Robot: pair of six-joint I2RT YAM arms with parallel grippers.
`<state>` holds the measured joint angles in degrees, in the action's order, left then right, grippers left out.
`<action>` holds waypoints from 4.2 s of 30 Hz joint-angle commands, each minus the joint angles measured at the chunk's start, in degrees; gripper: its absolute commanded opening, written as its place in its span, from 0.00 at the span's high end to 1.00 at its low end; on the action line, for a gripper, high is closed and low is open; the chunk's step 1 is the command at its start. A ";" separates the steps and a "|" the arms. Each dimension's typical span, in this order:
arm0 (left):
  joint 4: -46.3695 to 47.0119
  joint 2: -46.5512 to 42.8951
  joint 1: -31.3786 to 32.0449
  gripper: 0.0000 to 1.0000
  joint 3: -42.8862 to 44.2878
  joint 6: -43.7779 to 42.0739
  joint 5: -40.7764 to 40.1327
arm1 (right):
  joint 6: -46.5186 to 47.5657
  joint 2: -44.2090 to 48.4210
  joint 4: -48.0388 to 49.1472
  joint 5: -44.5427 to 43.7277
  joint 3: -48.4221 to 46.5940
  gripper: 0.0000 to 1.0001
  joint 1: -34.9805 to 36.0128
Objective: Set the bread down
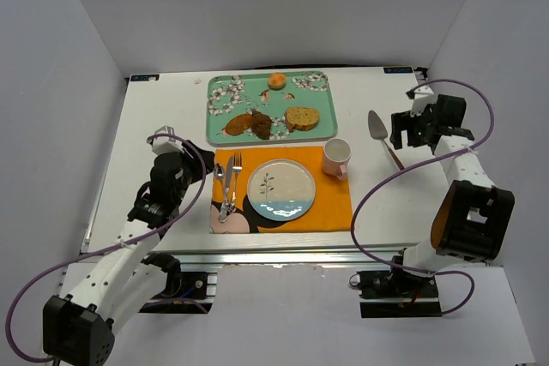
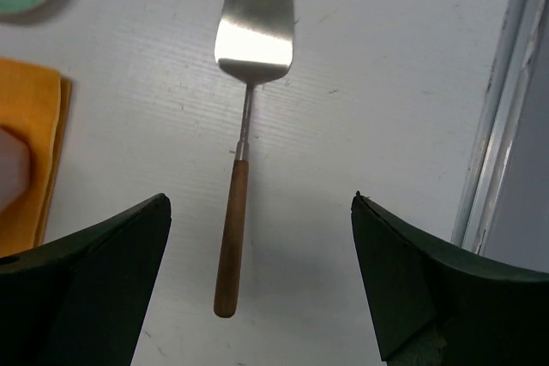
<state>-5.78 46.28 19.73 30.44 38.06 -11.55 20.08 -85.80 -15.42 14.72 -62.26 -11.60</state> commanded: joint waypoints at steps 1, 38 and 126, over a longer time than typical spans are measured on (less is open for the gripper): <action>-0.98 -0.23 0.05 0.39 1.11 0.53 -2.33 | 9.32 -4.52 -1.21 -0.17 -0.14 0.11 -0.01; 2.88 2.23 0.05 0.39 -1.17 1.40 -0.58 | 4.95 -4.82 -0.30 -0.67 -4.85 1.00 6.83; 3.94 6.54 0.05 0.39 0.50 5.62 -2.34 | -77.39 -39.36 8.66 6.99 -39.34 1.00 28.56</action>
<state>-2.44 54.37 19.73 29.76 43.59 -14.00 -59.33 -129.56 -7.31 20.97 -102.24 18.24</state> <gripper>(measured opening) 0.608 0.223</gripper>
